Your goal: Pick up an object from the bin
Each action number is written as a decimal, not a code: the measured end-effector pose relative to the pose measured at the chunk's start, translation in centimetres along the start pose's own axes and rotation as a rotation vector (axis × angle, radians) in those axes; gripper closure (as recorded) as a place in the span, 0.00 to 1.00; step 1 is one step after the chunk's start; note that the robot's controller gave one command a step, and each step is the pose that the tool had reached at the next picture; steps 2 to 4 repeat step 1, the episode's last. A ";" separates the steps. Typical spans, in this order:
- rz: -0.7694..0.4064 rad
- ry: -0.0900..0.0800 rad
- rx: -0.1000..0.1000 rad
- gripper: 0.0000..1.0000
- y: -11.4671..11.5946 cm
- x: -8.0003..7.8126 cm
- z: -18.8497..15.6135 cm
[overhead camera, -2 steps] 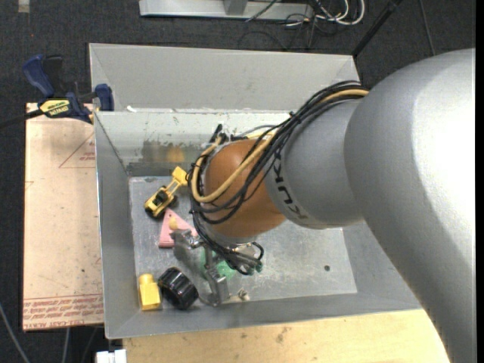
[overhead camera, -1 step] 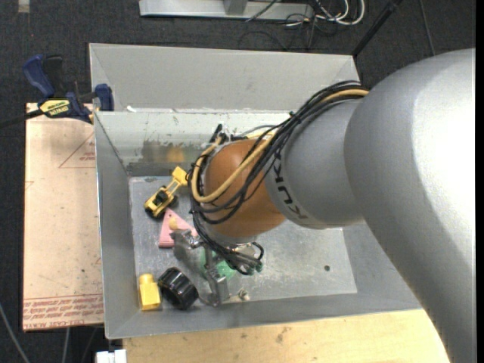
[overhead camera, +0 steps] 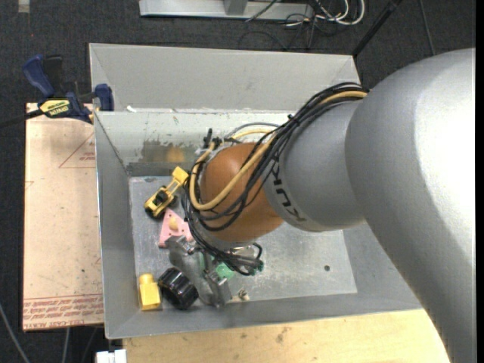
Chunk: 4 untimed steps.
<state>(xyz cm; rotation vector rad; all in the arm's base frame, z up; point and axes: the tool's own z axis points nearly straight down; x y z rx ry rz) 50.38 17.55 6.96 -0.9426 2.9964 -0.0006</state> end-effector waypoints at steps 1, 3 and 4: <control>-0.237 -0.002 -0.001 0.00 1.5 -0.2 -0.1; -0.237 -0.002 -0.001 0.00 1.5 -0.2 -0.1; -0.237 -0.002 -0.001 0.00 1.5 -0.2 -0.1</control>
Offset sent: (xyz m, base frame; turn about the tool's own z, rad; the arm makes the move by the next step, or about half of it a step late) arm -0.0215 0.0506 0.0004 -0.2312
